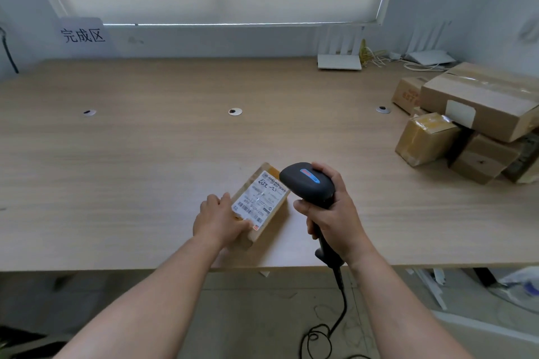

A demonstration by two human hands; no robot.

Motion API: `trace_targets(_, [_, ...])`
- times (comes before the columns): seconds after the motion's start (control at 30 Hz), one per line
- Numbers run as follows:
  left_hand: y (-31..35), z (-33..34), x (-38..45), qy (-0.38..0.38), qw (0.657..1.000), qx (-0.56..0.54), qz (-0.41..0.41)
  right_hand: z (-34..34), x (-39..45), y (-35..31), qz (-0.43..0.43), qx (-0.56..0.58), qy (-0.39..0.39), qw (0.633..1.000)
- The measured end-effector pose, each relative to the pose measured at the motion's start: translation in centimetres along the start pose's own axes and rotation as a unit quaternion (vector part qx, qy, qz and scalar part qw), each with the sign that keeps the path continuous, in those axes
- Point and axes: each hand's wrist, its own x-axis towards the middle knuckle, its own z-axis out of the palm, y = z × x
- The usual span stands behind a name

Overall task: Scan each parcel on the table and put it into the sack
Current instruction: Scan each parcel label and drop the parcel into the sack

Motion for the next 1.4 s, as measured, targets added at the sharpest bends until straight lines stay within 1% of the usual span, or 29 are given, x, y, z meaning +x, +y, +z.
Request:
trace_targets(0.1, [1.0, -0.2, -0.3, 0.021, 0.998, 0.045, 0.049, 0.1, -0.4, 0.0, 0.003, 0.007, 0.011, 1.0])
trace_targets(0.2, [1.9, -0.1, -0.3, 0.002, 0.997, 0.034, 0.068, -0.2, -0.7, -0.1, -0.003, 0.009, 0.022, 1.0])
trace_targets(0.3, [3.0, -0.2, -0.3, -0.053, 0.996, 0.007, 0.067, -0.7, -0.9, -0.2, -0.005, 0.012, 0.032, 0.999])
trace_targets(0.37, [3.5, -0.3, -0.1, -0.094, 0.993, 0.009, 0.069, -1.0, -1.1, -0.3, -0.007, 0.013, 0.039, 0.999])
trace_targets(0.47, [3.8, -1.0, 0.4, -0.16, 0.984, 0.027, 0.077, -1.3, -1.3, -0.4, -0.011, 0.012, 0.049, 0.999])
trace_targets(0.57, [3.8, -2.0, 0.8, -0.221, 0.972, 0.011, 0.078, -1.5, -1.4, -0.5, -0.012, 0.014, 0.055, 0.998])
trace_targets(0.63, [3.4, -2.3, 1.0, -0.242, 0.967, -0.028, 0.077, -1.6, -1.3, -0.6, -0.012, 0.018, 0.055, 0.998])
trace_targets(0.67, [3.1, -2.4, 1.1, -0.245, 0.964, -0.073, 0.072, -1.6, -1.3, -0.7, -0.011, 0.019, 0.056, 0.998])
trace_targets(0.73, [2.2, -2.3, 1.1, -0.231, 0.949, -0.209, 0.052, -1.6, -1.2, -0.9, -0.01, 0.02, 0.059, 0.998])
trace_targets(0.77, [1.7, -2.3, 1.2, -0.209, 0.935, -0.284, 0.041, -1.5, -1.1, -1.0, -0.009, 0.021, 0.061, 0.998])
trace_targets(0.83, [0.9, -2.3, 1.3, -0.152, 0.895, -0.419, 0.021, -1.2, -1.0, -1.2, -0.008, 0.025, 0.06, 0.998])
trace_targets(0.9, [0.3, -2.7, 1.5, -0.094, 0.851, -0.516, 0.006, -0.6, -1.1, -1.3, -0.007, 0.033, 0.049, 0.998])
trace_targets(0.97, [-0.2, -3.3, 2.0, -0.05, 0.819, -0.572, -0.002, 0.2, -1.3, -1.4, -0.007, 0.044, 0.032, 0.998])
trace_targets(1.03, [-0.6, -4.2, 2.1, -0.008, 0.806, -0.592, -0.006, 1.3, -1.5, -1.6, -0.008, 0.054, 0.008, 0.998])
trace_targets(1.13, [-1.2, -5.3, 2.5, 0.04, 0.817, -0.575, -0.007, 2.7, -1.7, -2.2, -0.01, 0.064, -0.027, 0.998])
trace_targets(1.27, [-1.5, -6.6, 2.8, 0.067, 0.828, -0.557, 0.011, 3.8, -1.9, -3.0, -0.012, 0.072, -0.054, 0.996])
trace_targets(1.4, [-1.7, -7.0, 2.8, 0.072, 0.829, -0.554, 0.024, 4.0, -2.0, -3.4, -0.016, 0.066, -0.063, 0.996])
